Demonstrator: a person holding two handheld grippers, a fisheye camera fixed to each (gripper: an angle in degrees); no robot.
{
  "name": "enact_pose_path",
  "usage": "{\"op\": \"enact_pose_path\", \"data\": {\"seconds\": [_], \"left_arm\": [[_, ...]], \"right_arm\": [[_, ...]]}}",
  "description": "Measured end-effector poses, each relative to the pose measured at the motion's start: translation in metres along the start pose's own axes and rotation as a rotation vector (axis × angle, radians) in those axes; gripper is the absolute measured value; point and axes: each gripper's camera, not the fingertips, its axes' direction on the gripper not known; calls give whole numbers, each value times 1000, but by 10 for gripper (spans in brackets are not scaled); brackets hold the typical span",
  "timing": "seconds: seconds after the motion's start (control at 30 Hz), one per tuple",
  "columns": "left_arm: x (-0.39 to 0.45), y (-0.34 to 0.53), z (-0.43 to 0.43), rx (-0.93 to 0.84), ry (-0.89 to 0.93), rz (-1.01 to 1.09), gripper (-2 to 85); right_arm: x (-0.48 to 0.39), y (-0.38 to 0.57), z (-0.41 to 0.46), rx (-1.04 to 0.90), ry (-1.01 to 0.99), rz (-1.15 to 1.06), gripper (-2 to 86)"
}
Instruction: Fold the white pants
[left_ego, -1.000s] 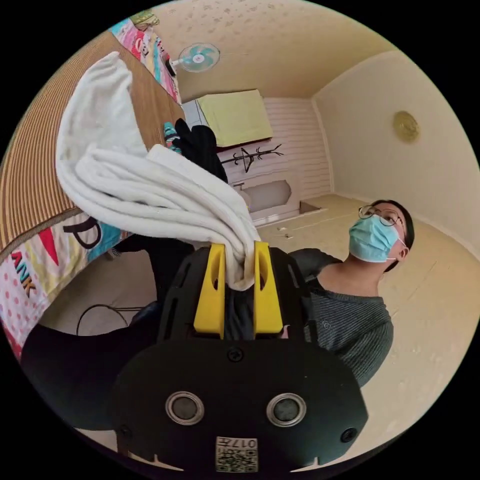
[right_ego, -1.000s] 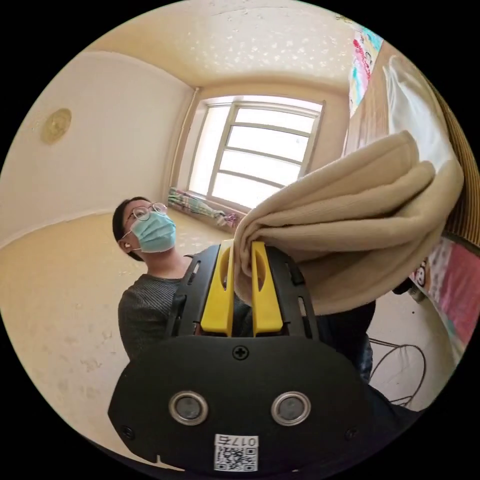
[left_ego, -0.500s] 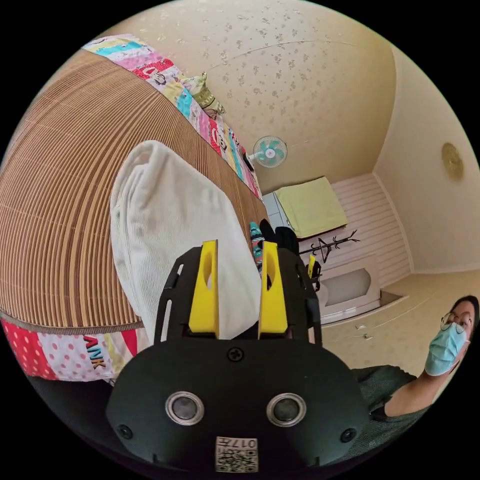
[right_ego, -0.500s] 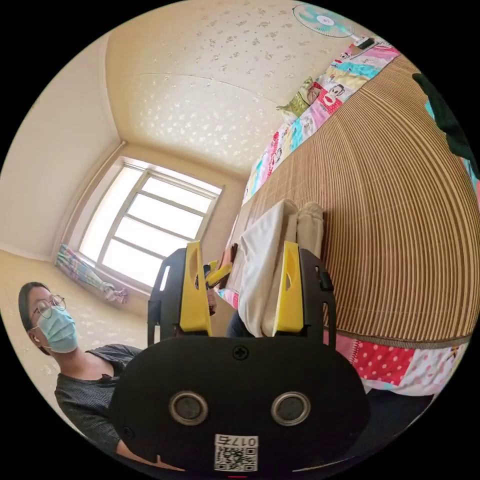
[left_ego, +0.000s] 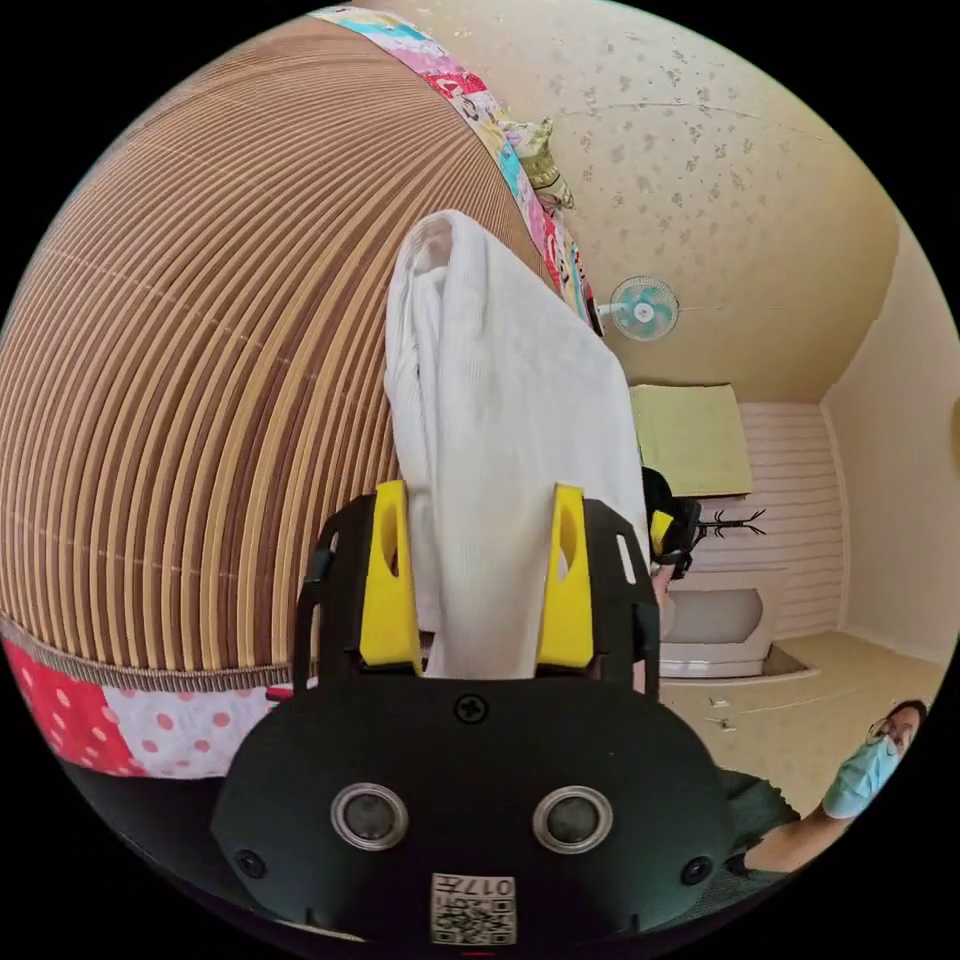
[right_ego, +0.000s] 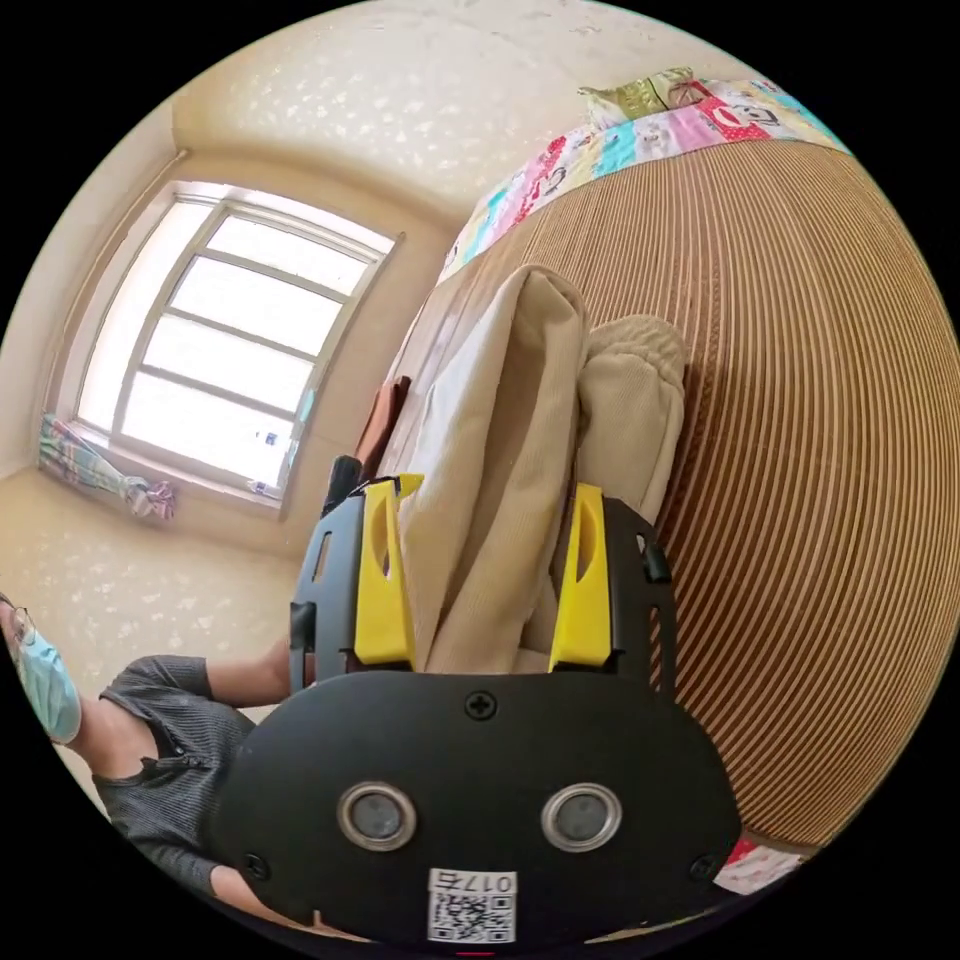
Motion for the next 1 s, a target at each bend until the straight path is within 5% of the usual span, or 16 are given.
{"op": "enact_pose_path", "data": {"seconds": [0.1,0.27,0.37,0.53,0.67,1.0], "left_arm": [[6,6,1,12,15,-2,119],[90,42,-19,92,-6,356,95],[119,42,-4,103,26,486,100],[67,8,39,62,-98,167,125],[49,58,5,166,-9,190,133],[30,190,45,8,-121,280,103]], "right_arm": [[4,-21,55,-183,1,6,117],[-77,37,12,58,103,-260,63],[-81,73,-10,235,124,-217,70],[9,85,-12,224,111,185,123],[-19,146,-63,402,58,74,102],[-110,219,29,49,277,-108,90]]}}
